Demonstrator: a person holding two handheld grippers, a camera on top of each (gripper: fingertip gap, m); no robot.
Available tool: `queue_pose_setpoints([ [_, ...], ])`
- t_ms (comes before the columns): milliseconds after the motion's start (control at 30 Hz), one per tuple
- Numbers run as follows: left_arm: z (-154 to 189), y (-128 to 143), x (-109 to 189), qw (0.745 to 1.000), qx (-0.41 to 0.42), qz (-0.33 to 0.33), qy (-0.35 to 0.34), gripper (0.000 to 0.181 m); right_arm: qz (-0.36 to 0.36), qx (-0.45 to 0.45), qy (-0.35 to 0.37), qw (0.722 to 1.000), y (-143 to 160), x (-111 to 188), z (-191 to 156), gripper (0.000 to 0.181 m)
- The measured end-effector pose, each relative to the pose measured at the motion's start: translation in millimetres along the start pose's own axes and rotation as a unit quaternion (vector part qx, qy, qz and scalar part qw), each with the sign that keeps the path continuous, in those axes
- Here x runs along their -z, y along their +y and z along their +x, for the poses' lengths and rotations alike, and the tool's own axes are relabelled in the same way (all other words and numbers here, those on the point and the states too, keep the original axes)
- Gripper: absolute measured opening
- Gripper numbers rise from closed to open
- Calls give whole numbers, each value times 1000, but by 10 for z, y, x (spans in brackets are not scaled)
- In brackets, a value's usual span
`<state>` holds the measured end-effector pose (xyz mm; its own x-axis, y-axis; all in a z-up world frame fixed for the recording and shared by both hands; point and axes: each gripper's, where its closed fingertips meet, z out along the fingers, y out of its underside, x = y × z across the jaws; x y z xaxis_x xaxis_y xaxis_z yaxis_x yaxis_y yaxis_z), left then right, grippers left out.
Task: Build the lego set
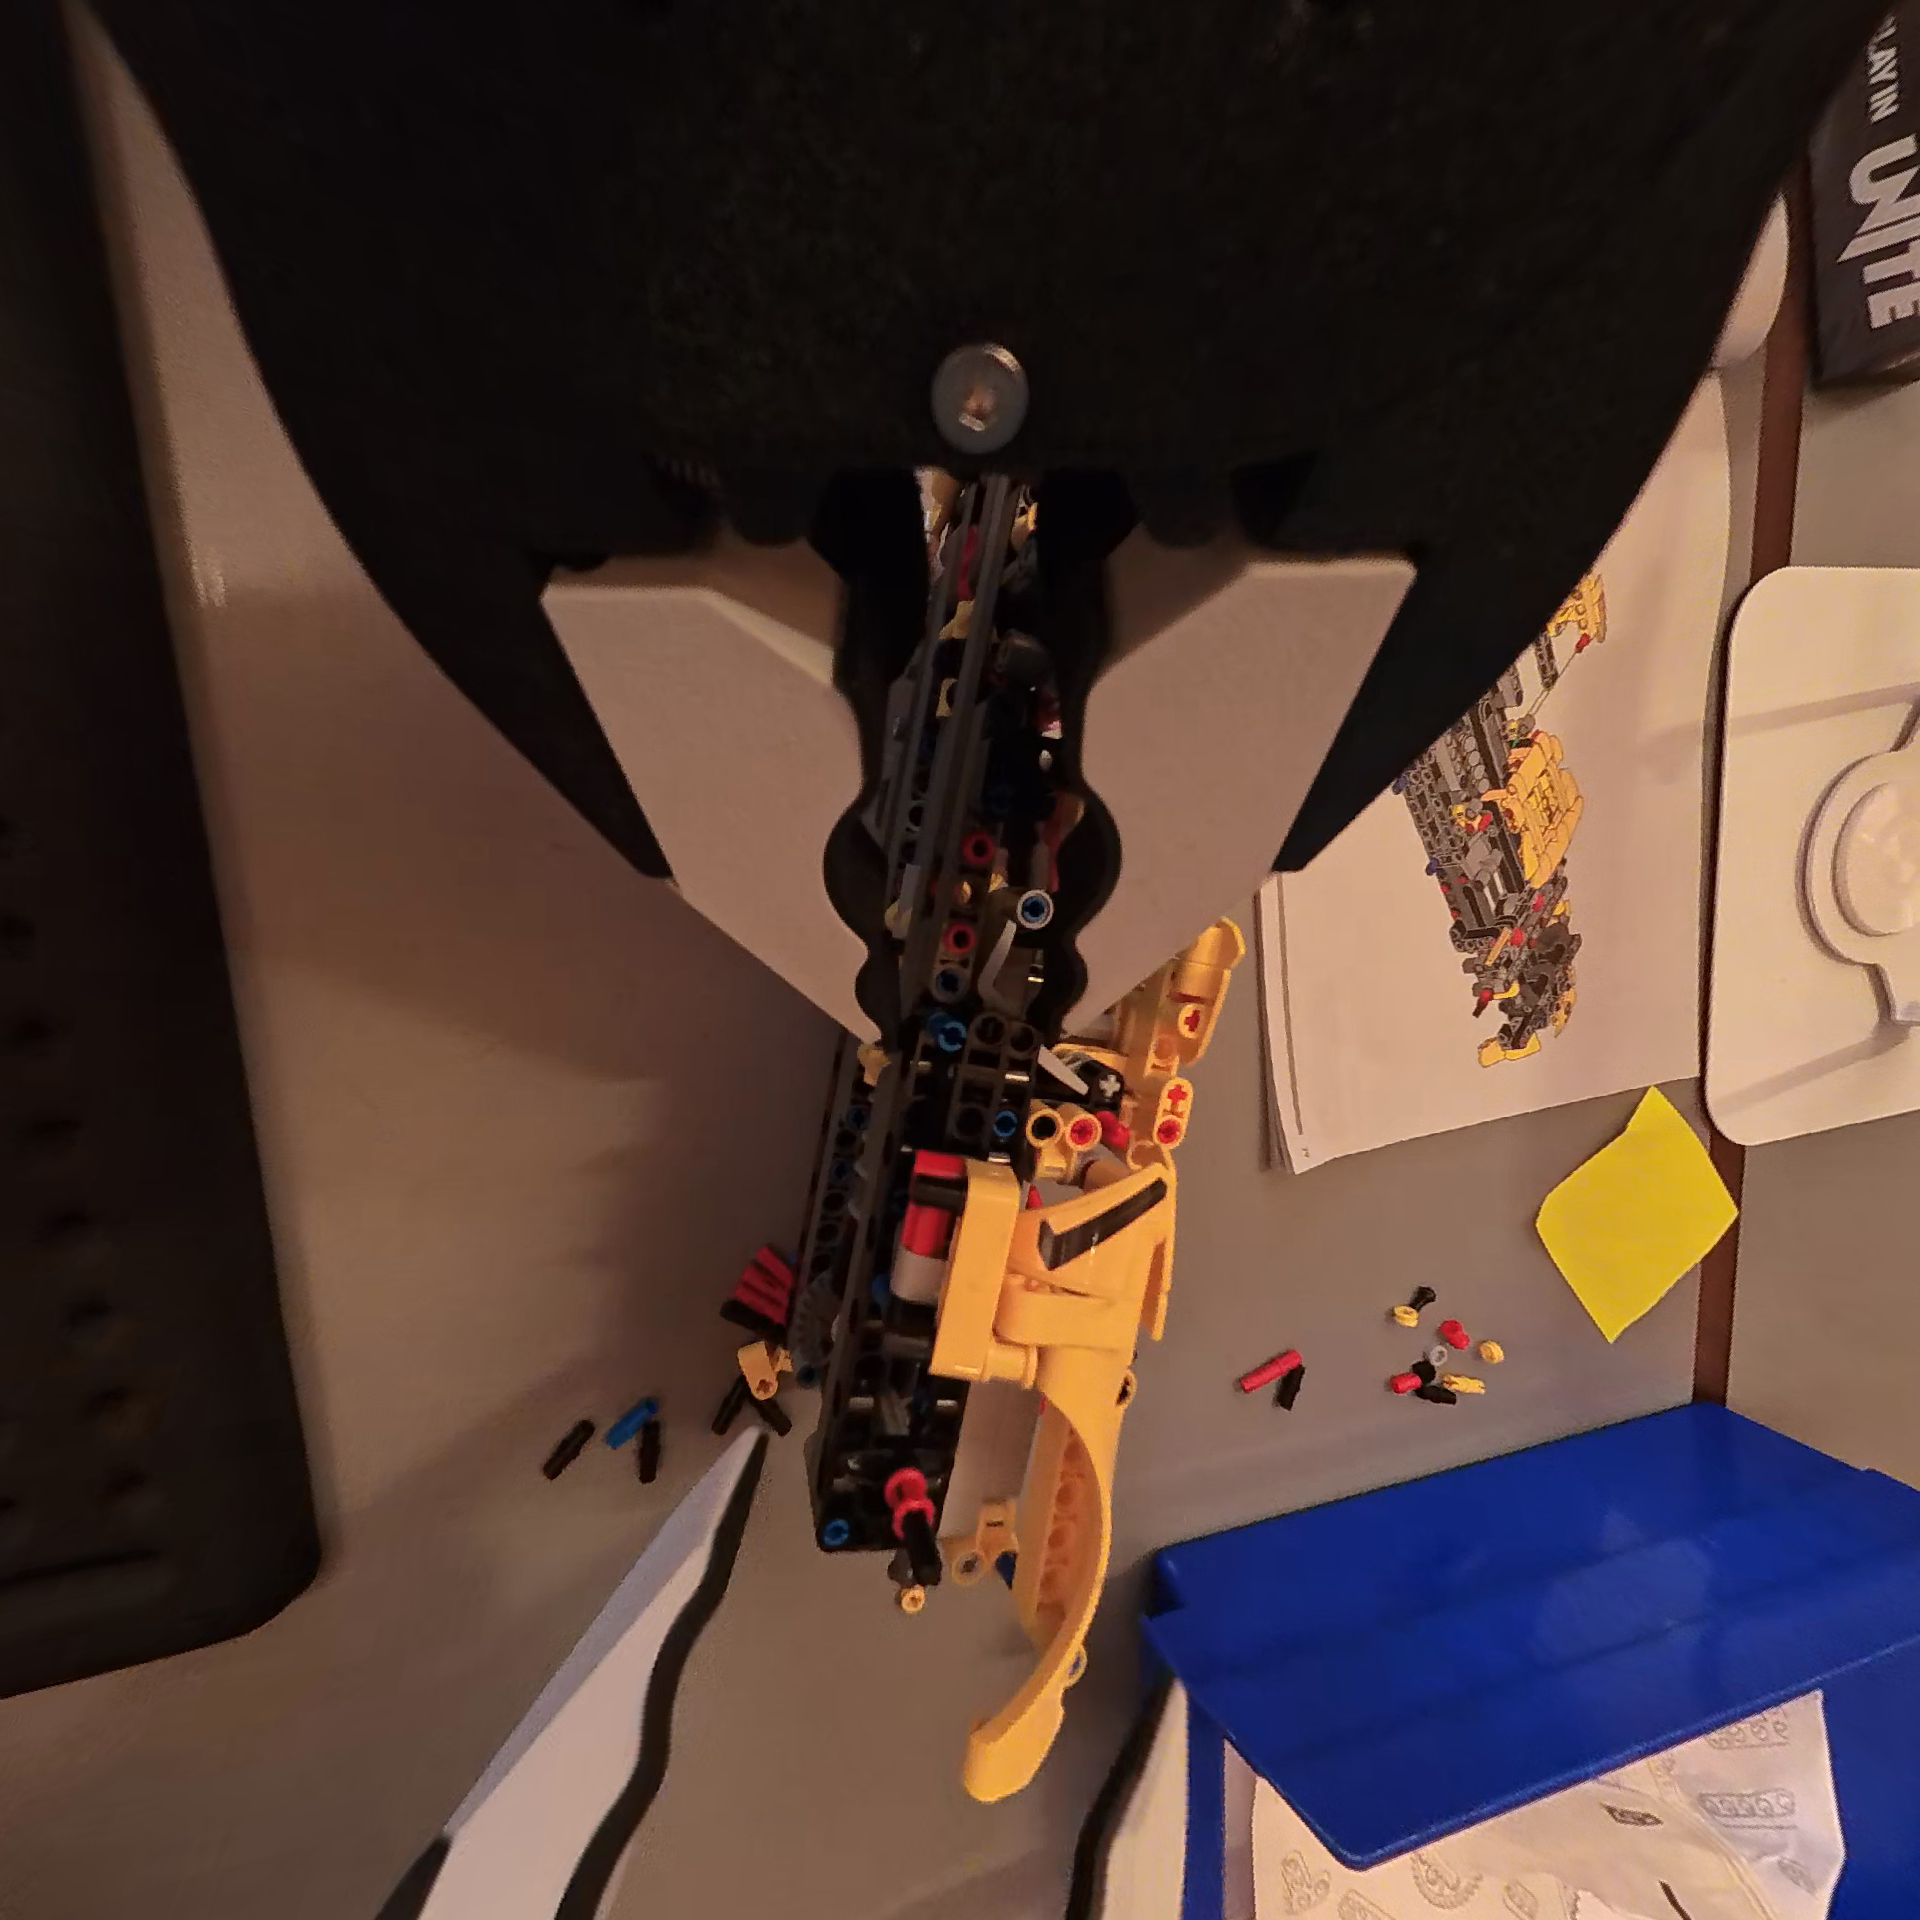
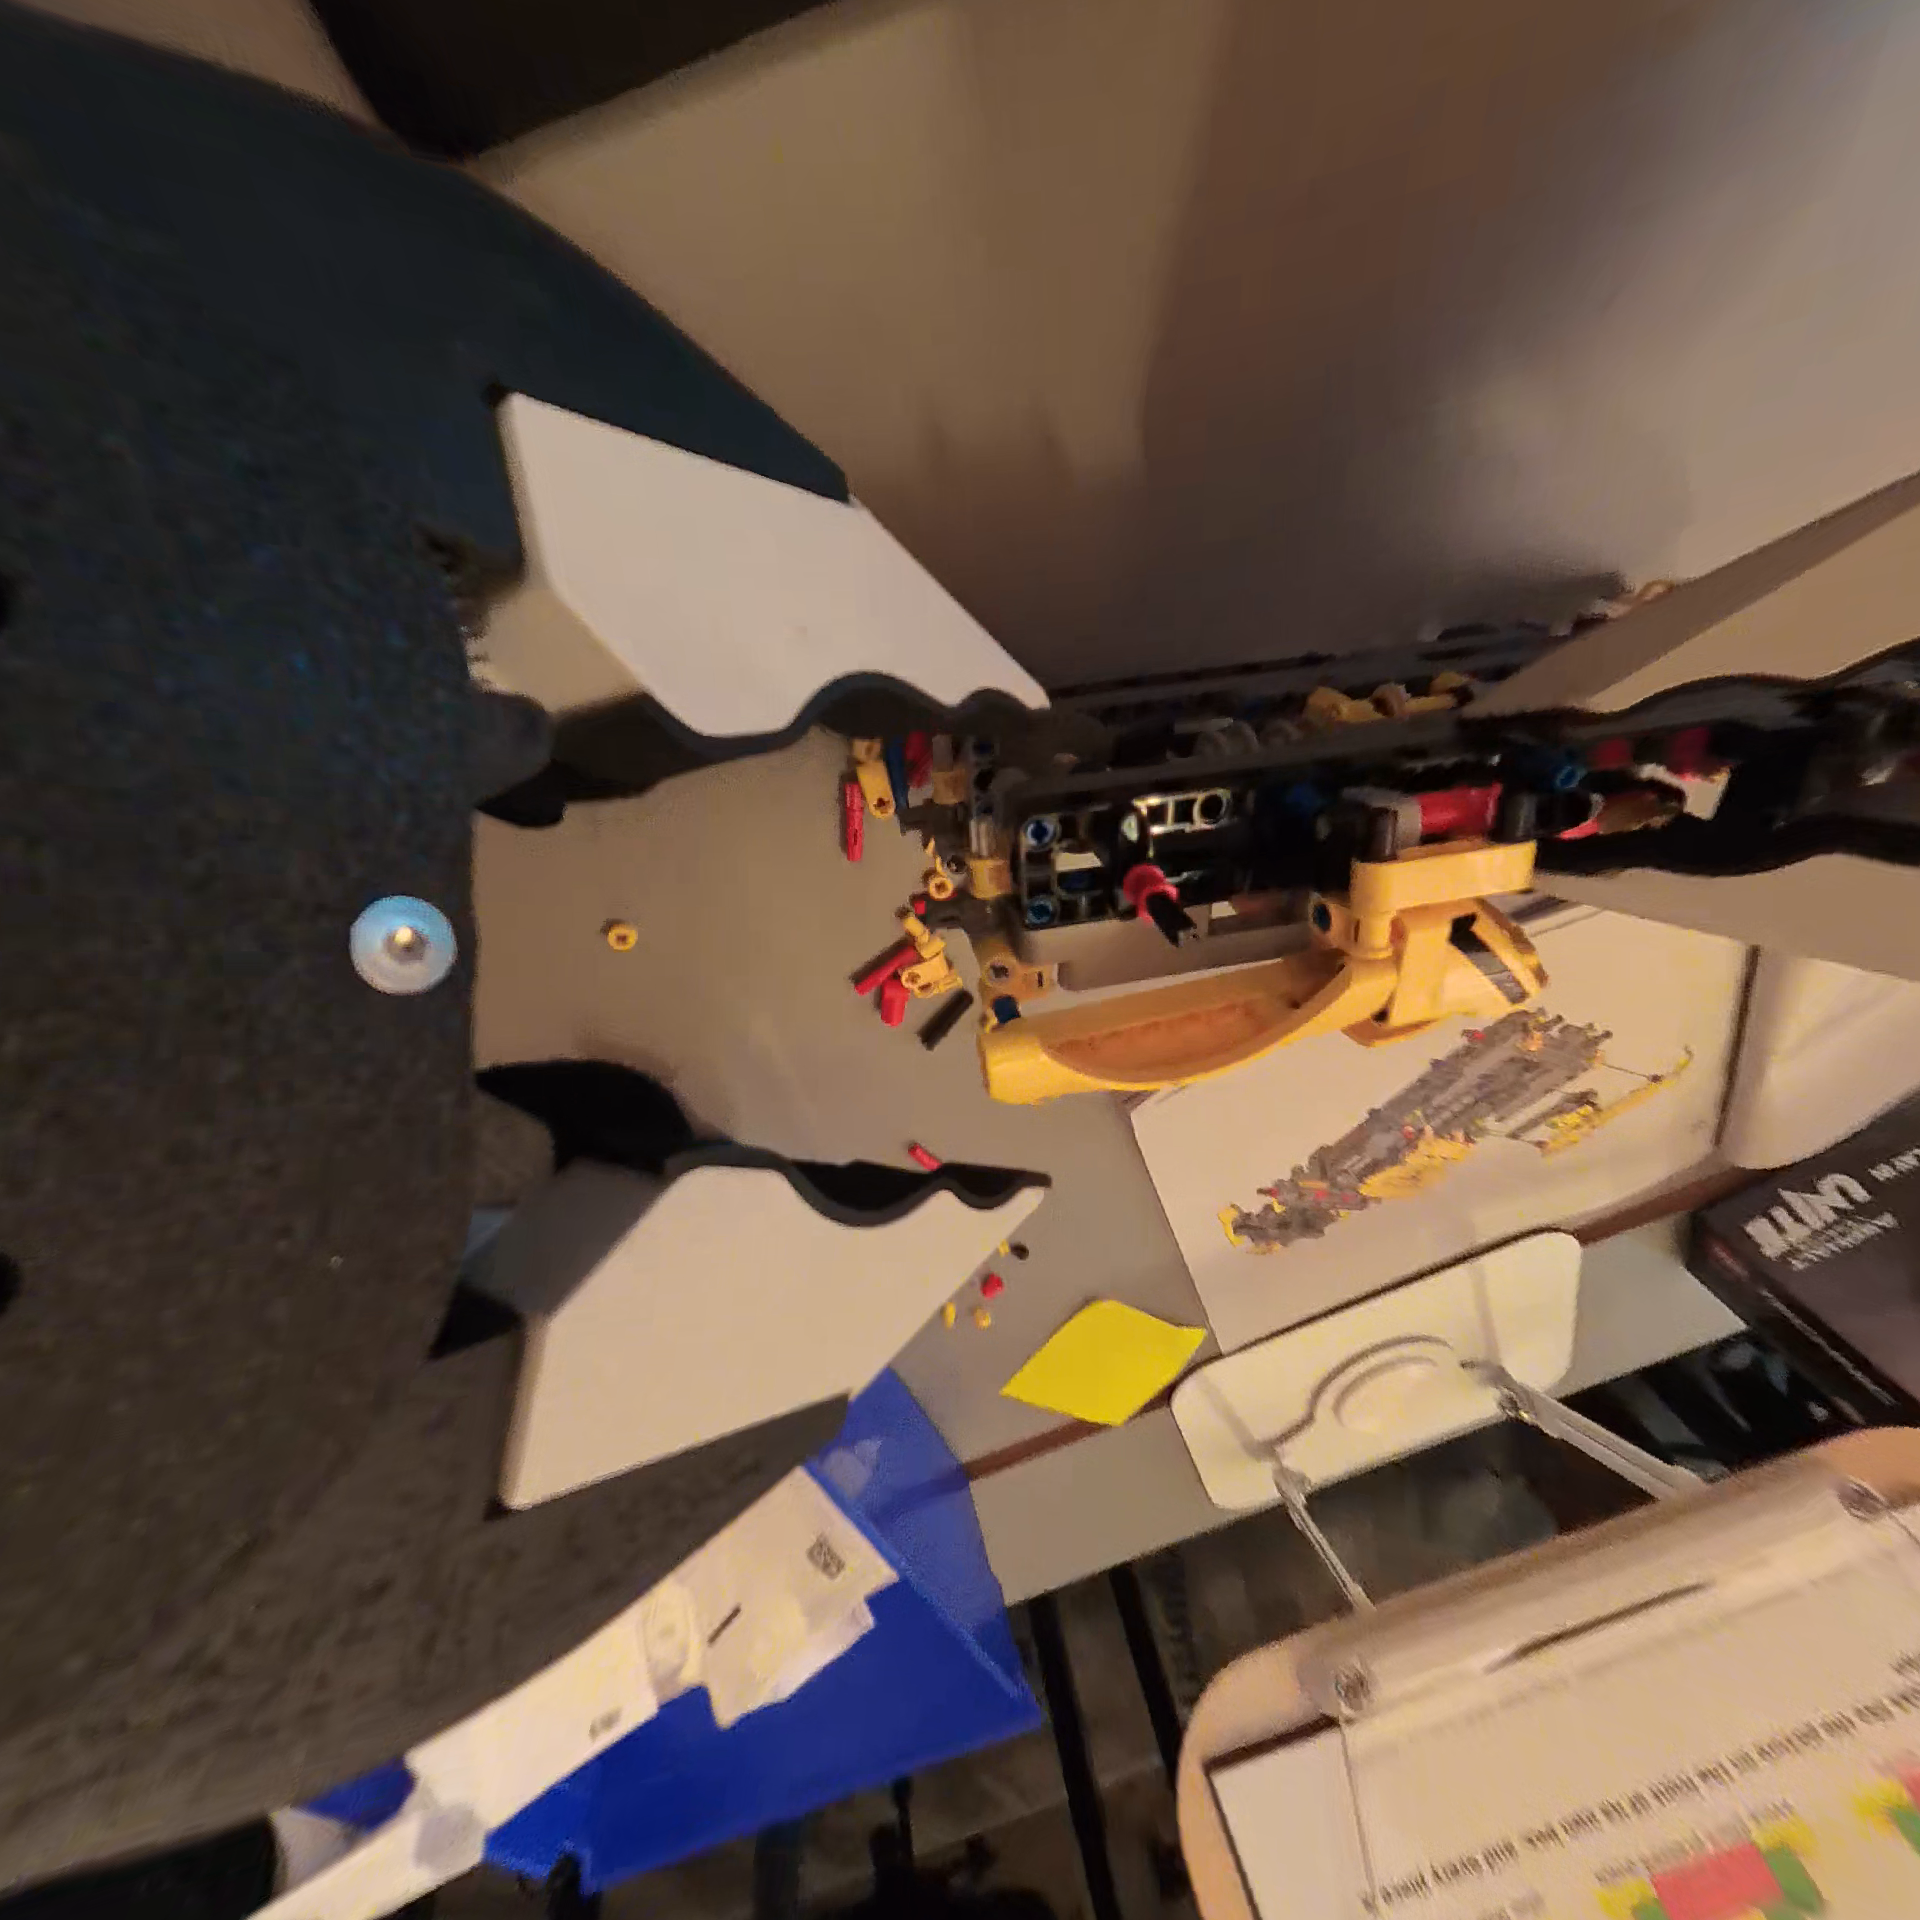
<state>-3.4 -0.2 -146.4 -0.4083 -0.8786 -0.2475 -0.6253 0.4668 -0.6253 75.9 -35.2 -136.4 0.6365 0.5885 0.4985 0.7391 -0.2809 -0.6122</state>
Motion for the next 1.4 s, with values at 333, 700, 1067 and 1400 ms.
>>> queue_pose_setpoints([
  [333, -12, 5, -3, 1000, -2, 0, -4, 27, -26, 27, 60, 997, 10, -91, 12, 65],
  [700, -21, 4, -17, 1000, 2, -5, -3, 26, -24, 19, 60, 998, 37, -102, 8, 62],
  [1067, -27, 17, -14, 1000, 1, -4, 1, 26, -20, 22, 56, 998, 27, -111, 6, 63],
  [1400, 22, 23, 9, 1000, -26, 6, 8, 27, 158, -282, -149, 934, -111, 203, 44, 69],
])
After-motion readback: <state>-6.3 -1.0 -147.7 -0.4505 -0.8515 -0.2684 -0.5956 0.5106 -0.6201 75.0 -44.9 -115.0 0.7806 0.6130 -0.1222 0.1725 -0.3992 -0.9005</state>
